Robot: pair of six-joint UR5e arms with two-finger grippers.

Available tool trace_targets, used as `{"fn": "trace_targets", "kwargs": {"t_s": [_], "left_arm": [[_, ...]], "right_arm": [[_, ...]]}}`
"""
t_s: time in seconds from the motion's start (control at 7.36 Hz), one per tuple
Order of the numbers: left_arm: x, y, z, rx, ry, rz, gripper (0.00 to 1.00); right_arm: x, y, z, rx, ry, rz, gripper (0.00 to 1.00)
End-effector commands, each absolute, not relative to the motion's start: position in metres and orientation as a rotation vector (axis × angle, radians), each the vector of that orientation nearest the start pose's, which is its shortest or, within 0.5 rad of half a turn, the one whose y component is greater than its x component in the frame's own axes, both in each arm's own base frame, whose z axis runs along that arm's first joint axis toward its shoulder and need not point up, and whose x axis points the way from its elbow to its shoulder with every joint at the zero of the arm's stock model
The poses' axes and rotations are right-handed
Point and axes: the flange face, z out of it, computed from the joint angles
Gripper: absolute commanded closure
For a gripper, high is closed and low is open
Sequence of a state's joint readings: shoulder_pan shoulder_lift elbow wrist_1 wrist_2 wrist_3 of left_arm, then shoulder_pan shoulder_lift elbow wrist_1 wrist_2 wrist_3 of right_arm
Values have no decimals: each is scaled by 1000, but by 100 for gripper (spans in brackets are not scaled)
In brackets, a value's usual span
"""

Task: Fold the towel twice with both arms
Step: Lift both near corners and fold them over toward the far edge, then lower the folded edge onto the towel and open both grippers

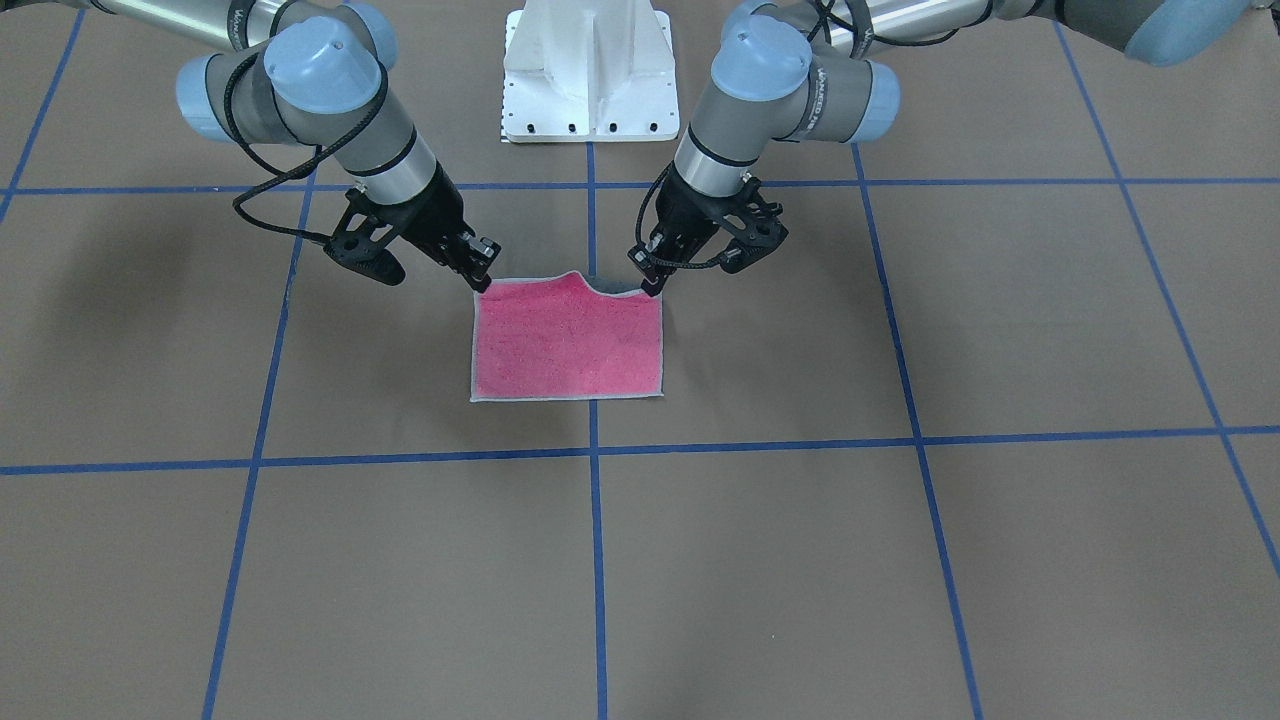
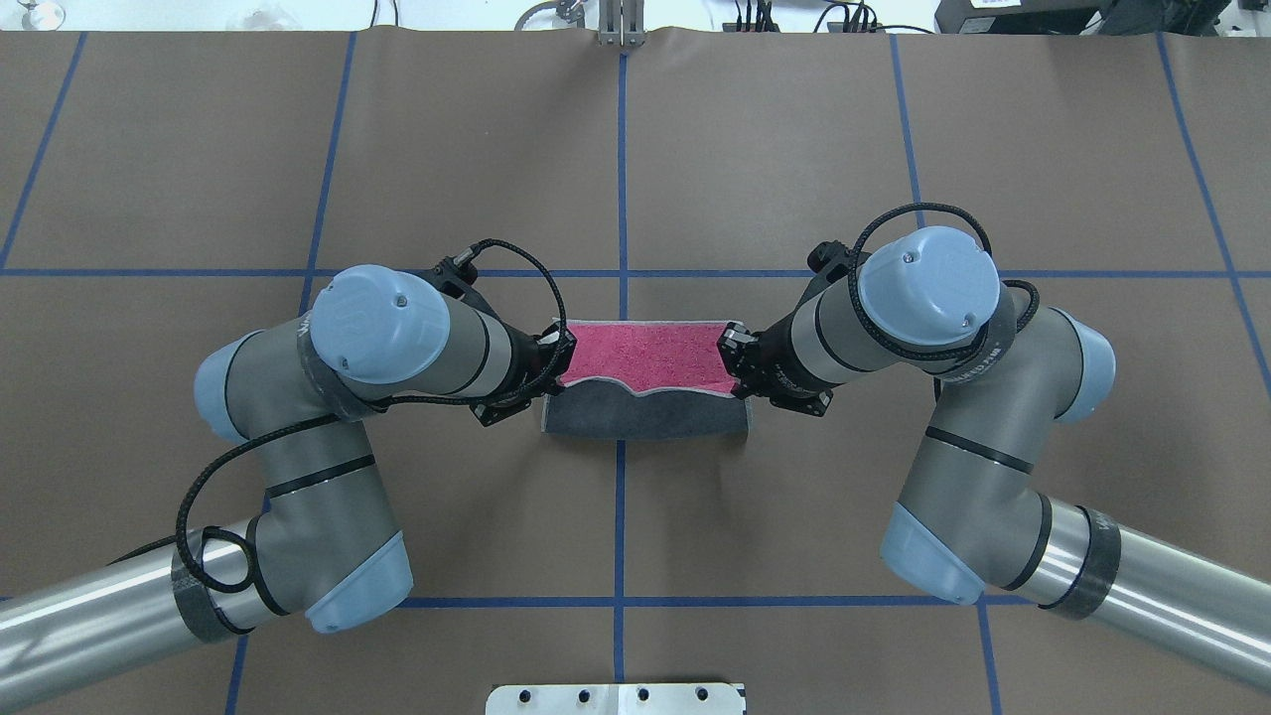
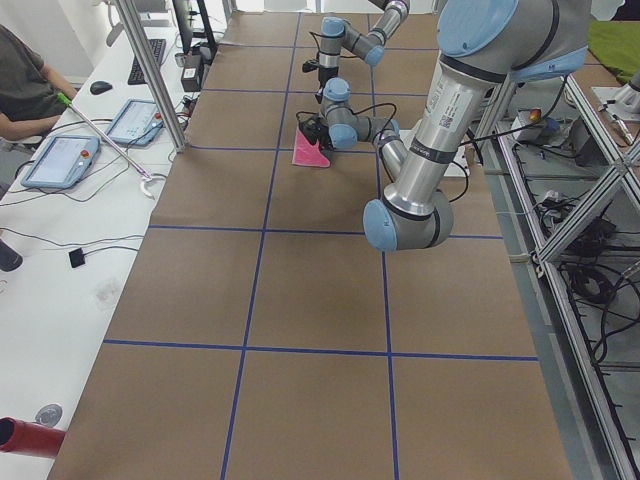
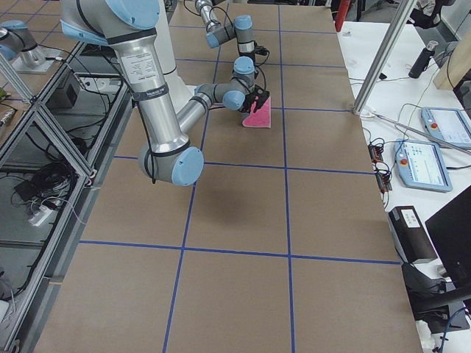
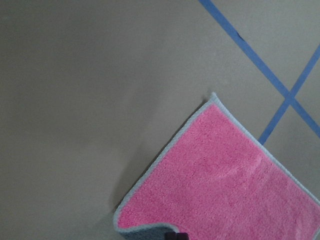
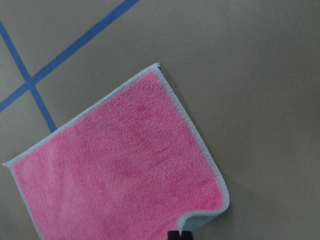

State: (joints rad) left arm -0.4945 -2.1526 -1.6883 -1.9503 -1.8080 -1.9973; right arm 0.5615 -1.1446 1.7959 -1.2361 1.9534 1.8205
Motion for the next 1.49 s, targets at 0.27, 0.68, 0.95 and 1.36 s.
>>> {"fn": "trace_targets", "kwargs": {"t_s": [0.27,0.68,0.95,1.36], "left_arm": [[543,-438,239,-168,1098,-722,100],[542,-447,236,-152,1098,-718,100],[551,-455,234,-151,1089,-723,100],[554,-461,242,-142,1078,-721,100]], "right_arm": [[-489,-435,289,-198,-997,573,100],[-492,-449,296,-193,-979,588,100],[-498,-455,300,-193,-966,593,100],[-501,-458,300,-193,-964,592,100]]}}
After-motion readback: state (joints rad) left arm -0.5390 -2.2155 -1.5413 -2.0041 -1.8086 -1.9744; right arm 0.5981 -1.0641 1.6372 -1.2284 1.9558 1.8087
